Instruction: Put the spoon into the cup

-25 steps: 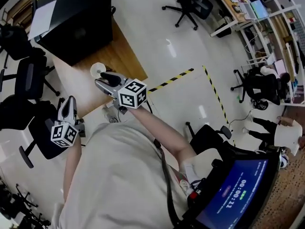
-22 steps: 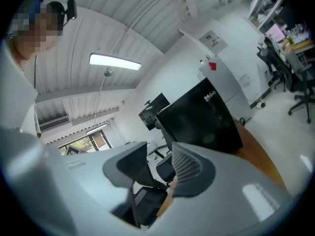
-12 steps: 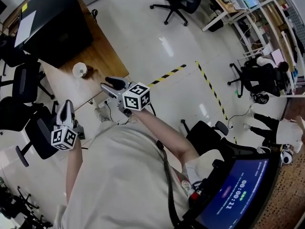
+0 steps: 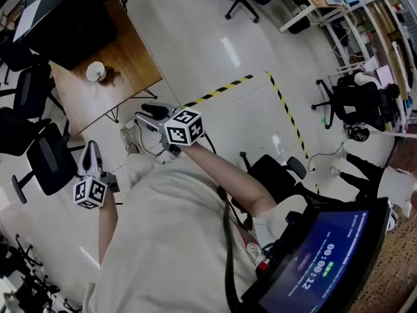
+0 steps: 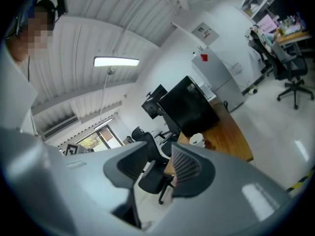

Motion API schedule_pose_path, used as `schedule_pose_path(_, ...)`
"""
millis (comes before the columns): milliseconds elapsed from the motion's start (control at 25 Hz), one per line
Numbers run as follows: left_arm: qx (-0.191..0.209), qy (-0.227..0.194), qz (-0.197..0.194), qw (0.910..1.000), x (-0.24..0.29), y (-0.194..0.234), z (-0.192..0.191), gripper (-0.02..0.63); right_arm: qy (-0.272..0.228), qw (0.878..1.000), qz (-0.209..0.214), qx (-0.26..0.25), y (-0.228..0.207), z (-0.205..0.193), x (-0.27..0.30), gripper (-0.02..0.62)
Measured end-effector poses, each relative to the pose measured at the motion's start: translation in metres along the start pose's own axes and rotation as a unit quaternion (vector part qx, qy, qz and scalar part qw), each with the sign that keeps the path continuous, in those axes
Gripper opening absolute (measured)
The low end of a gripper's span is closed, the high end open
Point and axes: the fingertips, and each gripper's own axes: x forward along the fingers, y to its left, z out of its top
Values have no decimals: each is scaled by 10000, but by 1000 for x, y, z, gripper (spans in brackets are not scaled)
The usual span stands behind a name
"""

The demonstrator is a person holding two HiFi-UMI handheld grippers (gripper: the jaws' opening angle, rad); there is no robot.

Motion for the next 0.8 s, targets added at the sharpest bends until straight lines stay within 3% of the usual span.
schedule_pose_path(360, -41, -176, 261, 9995, -38, -19, -15, -21, 86, 9997, 218, -109, 20, -22, -28, 144)
schedule_pose_path(600, -96, -291, 126, 9995, -34, -14, -8, -21, -153, 9955, -537, -760, 8, -5, -48, 144)
schedule_pose_path(800, -89, -103, 44, 9999, -43, 11, 0, -21, -293, 9907, -983, -891, 11, 7, -45, 144)
